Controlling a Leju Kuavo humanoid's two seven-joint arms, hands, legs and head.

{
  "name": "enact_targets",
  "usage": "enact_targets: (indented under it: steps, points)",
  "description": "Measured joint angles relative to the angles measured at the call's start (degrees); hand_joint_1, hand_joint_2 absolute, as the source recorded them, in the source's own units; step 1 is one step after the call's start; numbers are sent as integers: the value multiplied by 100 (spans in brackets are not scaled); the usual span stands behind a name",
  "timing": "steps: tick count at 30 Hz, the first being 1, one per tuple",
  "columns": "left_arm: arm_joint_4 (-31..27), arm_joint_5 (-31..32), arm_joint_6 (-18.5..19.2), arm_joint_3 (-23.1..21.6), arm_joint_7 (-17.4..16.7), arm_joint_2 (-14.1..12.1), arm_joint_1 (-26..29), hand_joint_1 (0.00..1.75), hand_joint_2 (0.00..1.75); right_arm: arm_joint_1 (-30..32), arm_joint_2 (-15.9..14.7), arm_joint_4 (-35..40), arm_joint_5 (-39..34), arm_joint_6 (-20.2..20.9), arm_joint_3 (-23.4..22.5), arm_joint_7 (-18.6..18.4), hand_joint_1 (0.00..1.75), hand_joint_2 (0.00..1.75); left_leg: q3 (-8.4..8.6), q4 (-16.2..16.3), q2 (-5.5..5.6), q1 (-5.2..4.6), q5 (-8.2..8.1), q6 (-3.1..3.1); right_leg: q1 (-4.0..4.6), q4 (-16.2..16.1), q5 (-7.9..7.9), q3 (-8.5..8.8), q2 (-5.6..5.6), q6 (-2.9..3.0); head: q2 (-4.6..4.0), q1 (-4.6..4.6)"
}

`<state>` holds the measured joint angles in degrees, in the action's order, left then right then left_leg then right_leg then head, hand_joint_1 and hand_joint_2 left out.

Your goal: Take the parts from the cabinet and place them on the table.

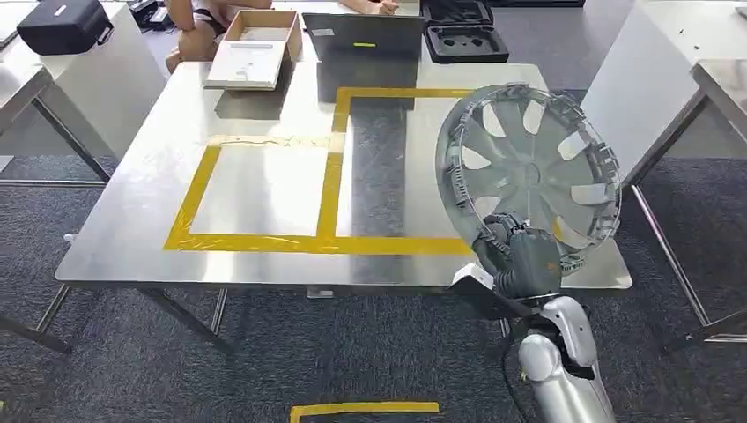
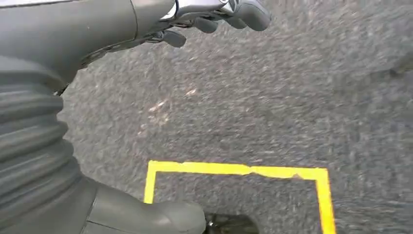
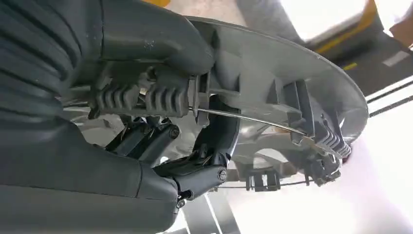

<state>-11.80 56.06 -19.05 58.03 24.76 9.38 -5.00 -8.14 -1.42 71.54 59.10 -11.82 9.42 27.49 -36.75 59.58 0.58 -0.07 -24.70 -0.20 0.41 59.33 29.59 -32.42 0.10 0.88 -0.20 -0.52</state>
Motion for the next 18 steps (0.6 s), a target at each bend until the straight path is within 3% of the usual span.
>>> enact_targets:
  steps: [6, 13, 18]
  points:
    - [0, 120, -147, -59, 83, -9, 10, 0, 175, -55, -127, -493, -5, 52, -186, 136, 175, 175, -1, 0, -2, -6, -8, 3, -8, -2, 3, -1, 3, -3, 0, 2]
    - [0, -39, 76, -55, 234, -17, 3, 0, 175, -297, -352, -1060, 496, 44, -247, 116, 175, 175, -1, 0, -4, -10, -12, 8, -11, -3, 4, -1, 4, -5, 0, 2]
    - [0, 40, -359, -55, 129, -20, -10, 0, 175, -942, -406, -1800, 769, 17, -85, 326, 175, 175, 3, 0, -19, -10, -11, 7, -10, -3, 2, -2, 21, -4, -2, 4]
